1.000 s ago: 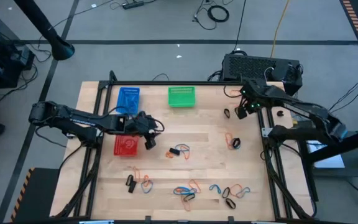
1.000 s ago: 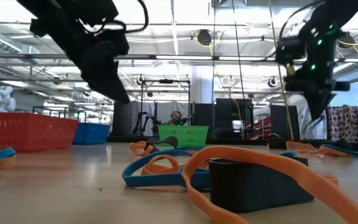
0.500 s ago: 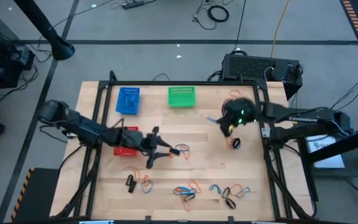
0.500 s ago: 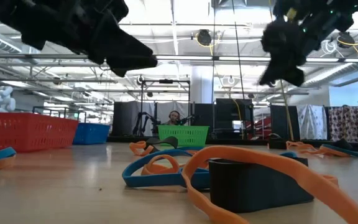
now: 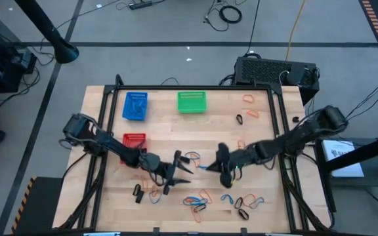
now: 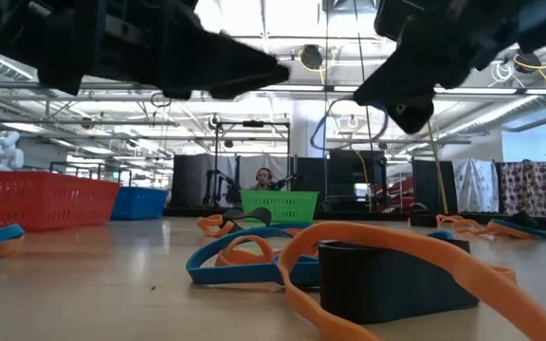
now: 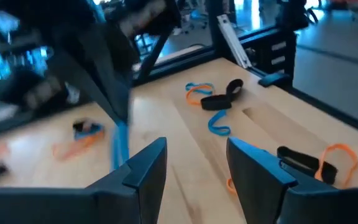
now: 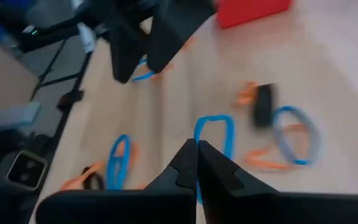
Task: Sort rubber bands into baskets
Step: Put the blue rubber band into the blue bin
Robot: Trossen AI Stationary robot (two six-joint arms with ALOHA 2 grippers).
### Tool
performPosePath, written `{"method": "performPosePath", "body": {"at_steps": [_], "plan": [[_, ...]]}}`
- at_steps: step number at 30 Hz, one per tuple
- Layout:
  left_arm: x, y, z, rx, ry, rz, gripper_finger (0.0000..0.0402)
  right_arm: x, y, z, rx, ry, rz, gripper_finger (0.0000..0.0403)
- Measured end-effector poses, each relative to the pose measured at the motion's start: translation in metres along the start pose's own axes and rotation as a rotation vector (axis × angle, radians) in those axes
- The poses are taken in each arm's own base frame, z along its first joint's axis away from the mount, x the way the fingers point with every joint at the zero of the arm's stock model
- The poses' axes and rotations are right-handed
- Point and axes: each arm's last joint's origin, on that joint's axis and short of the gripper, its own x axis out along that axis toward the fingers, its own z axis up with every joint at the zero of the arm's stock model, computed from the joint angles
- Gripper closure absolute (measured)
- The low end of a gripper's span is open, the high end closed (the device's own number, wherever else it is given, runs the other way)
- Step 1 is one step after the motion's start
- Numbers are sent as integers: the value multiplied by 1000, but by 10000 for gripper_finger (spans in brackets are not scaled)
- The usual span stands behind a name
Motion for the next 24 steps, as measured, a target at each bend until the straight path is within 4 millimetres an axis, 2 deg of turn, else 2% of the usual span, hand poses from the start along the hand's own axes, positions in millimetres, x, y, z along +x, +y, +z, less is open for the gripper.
{"method": "performPosePath", "body": {"at_steps": [4,9,15,24], "plan": [[9,-7,3,92,-11,-15,226,18,15,-18,-29,-3,60,402],[20,-7,-5,49,19,-4,226,34,24,-29,-72,-63,82,402],[30,-11,-16,30,62,-19,226,41,29,-21,-90,-90,56,402],[30,-5,-21,25,92,37,226,42,29,-21,-97,-65,45,402]]}}
